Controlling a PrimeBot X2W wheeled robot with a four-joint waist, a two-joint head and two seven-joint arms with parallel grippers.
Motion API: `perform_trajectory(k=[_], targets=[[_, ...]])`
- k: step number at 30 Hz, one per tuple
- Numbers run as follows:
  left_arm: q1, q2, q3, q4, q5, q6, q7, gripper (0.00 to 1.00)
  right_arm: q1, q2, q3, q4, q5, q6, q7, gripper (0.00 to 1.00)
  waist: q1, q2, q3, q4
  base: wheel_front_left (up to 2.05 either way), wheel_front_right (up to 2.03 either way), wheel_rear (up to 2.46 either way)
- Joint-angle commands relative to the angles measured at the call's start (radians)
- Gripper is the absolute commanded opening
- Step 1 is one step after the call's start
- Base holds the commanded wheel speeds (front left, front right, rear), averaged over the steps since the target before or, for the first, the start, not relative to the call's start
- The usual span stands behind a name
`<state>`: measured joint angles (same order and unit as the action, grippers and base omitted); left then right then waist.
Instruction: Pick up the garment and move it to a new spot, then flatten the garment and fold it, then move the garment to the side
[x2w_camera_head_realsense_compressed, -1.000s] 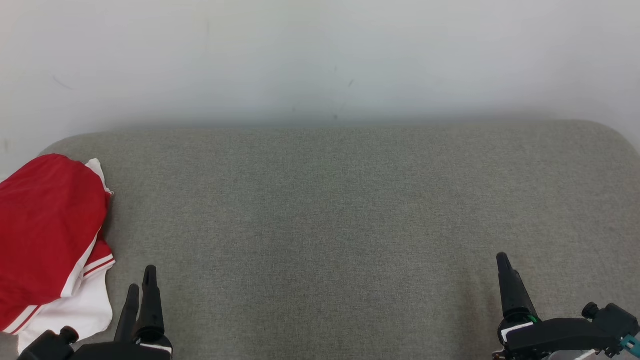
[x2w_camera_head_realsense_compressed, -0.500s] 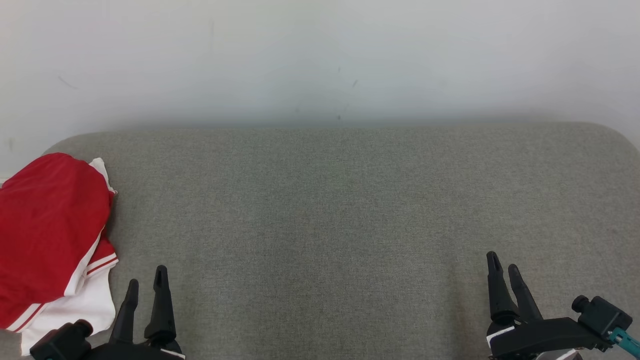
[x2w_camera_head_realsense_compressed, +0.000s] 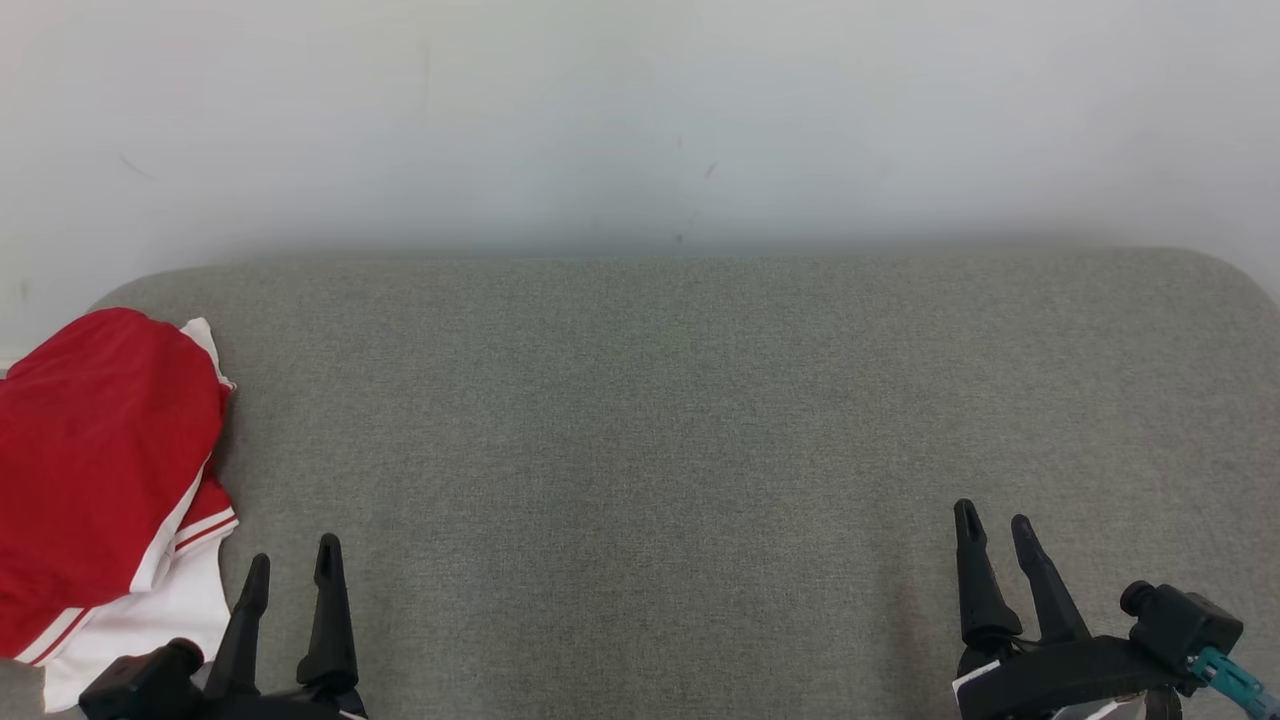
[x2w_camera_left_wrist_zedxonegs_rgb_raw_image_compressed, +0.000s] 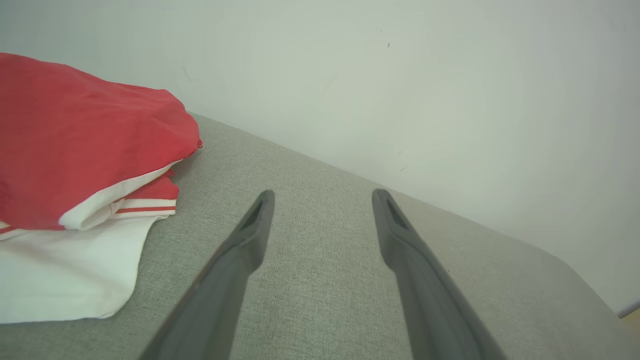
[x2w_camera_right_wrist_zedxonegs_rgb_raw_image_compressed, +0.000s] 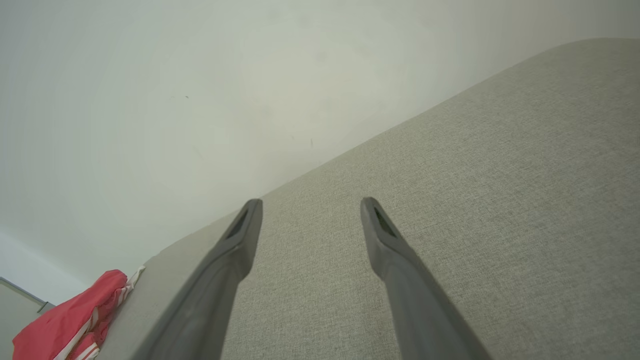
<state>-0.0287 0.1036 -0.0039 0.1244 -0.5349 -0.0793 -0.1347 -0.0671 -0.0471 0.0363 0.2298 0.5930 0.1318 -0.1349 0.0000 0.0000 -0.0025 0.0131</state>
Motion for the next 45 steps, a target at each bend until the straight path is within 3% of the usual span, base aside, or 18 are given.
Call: perform_trajectory(k=[1, 27, 45], targets=[[0.000, 0.010, -0.004, -0.015, 0.029, 0.001, -0.010, 1.00, -0.014, -0.004, 0.003, -0.012, -0.033, -0.001, -0.010, 1.00, 0.0000, 0.0000, 0.000, 0.000, 0.00, 0.00, 0.00], [0.022, 0.034, -0.008, -0.046, 0.261, 0.010, -0.075, 1.00, 0.004, -0.004, 0.001, -0.045, -0.314, -0.002, -0.074, 1.00, 0.0000, 0.0000, 0.002, 0.005, 0.00, 0.00, 0.00], [0.044, 0.031, 0.001, -0.069, 0.353, -0.007, -0.109, 1.00, 0.019, -0.004, -0.019, -0.062, -0.434, -0.002, -0.098, 1.00, 0.0000, 0.0000, 0.001, 0.008, 0.00, 0.00, 0.00]])
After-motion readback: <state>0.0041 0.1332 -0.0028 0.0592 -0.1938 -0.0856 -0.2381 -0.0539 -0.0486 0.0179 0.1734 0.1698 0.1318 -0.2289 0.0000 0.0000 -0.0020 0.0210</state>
